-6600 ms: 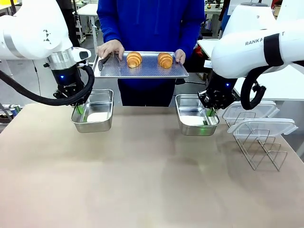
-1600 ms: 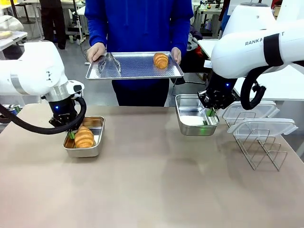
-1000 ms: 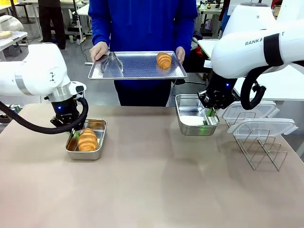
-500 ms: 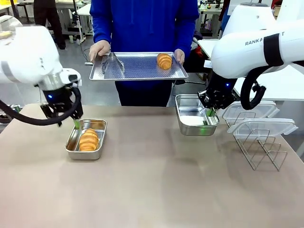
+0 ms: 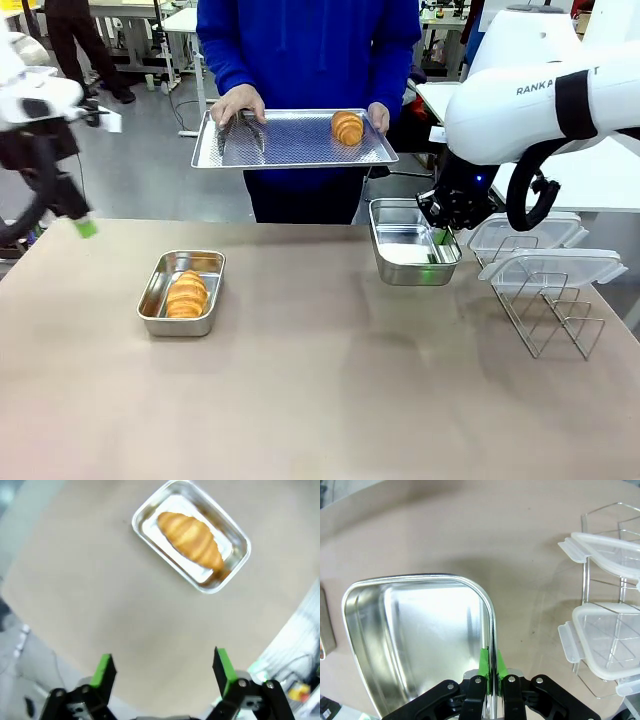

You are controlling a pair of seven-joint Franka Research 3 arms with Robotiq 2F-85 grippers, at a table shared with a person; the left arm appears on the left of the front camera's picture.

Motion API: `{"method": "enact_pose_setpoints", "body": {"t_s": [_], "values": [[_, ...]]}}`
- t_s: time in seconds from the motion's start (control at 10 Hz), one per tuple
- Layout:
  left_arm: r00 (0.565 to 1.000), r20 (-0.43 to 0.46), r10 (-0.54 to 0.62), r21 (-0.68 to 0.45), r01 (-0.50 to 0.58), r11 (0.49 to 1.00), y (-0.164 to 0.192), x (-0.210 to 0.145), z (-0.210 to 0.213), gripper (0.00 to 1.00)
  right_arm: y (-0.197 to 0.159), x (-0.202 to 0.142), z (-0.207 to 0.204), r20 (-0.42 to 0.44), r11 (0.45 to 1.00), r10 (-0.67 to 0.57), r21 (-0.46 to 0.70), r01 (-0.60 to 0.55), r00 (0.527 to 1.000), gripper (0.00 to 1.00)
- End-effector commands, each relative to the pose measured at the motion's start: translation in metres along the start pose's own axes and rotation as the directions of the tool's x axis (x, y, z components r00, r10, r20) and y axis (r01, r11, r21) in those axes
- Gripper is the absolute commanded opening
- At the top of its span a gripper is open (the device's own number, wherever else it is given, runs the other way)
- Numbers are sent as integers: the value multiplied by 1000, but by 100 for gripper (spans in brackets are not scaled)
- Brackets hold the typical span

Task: Place the bread in airtight containers.
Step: Once an object is inside an Airtight Container , place the container in the center of the table.

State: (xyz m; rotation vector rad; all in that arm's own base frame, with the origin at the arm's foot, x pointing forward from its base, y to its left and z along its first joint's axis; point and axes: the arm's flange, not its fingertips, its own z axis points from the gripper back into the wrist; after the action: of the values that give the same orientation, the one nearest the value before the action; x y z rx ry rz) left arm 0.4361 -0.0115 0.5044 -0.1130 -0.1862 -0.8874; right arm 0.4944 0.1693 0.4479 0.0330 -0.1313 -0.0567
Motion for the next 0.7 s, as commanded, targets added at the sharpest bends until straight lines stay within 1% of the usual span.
{"method": "enact_pose_setpoints", "body": {"t_s": [0.0,0.1,0.3,0.5,0.6], "values": [[973,106,-206,-34,211,977,3,-59,9,100,0,0,4,9,1000,-1,2,1,1000,4],[946,168,-279,-22,286,958,5,-80,14,100,0,0,4,9,1000,-1,2,1,1000,4],[885,315,-344,3,362,932,9,-116,19,100,0,0,4,9,1000,-1,2,1,1000,4],[836,416,-358,-1,395,919,16,-133,17,100,0,0,4,9,1000,-1,2,1,1000,4],[823,448,-350,-14,398,917,20,-134,17,100,0,0,4,9,1000,-1,2,1,1000,4]]}}
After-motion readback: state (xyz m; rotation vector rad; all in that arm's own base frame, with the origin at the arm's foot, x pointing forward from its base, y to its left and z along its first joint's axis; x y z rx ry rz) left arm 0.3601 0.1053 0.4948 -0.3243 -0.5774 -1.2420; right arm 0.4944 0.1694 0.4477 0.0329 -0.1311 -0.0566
